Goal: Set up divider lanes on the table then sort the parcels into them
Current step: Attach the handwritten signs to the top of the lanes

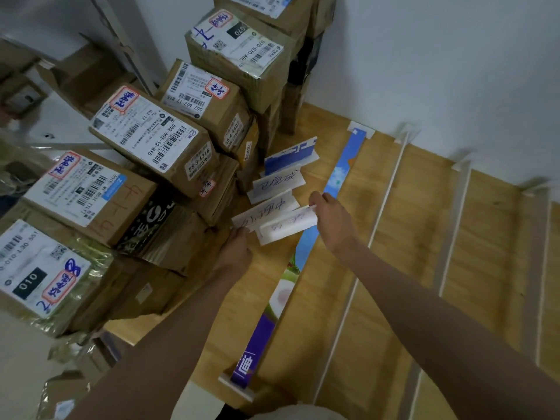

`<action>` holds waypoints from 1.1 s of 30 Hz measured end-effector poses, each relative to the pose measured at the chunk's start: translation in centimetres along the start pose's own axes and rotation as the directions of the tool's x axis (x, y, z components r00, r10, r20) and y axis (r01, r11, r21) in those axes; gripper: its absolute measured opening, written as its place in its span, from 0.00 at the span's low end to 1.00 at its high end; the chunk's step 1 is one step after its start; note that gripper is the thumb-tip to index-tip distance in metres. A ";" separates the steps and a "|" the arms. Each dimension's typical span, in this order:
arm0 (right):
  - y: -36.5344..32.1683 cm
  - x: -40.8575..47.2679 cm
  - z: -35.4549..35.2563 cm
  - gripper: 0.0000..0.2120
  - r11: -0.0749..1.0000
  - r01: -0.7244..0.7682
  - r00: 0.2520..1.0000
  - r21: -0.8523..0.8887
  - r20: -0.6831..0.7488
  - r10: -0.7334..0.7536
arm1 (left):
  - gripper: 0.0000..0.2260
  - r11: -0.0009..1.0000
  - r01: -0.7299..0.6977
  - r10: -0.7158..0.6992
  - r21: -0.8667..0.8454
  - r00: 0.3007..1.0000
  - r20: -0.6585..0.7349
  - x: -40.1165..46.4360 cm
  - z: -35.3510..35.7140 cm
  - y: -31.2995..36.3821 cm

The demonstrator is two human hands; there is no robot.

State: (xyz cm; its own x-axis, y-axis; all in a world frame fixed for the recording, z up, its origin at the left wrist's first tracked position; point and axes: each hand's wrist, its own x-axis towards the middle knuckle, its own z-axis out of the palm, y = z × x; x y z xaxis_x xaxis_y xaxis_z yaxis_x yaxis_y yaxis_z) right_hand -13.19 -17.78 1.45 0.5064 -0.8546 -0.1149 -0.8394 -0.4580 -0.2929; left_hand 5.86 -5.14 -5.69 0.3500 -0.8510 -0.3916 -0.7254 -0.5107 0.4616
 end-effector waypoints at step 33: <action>2.9 -7.9 -3.2 0.16 0.954 -0.250 0.945 0.167 -0.173 0.278 | 0.12 0.992 0.009 -0.016 0.123 0.998 0.058 -6.1 4.7 5.5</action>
State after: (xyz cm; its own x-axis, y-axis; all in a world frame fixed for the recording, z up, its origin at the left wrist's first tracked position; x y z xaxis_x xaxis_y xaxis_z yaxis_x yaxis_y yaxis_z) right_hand -20.24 -13.13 4.57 0.2111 -0.9771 -0.0260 -0.8941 -0.1824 -0.4090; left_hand -3.06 -2.20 -4.48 0.3262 -0.8342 -0.4446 -0.7897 -0.4990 0.3568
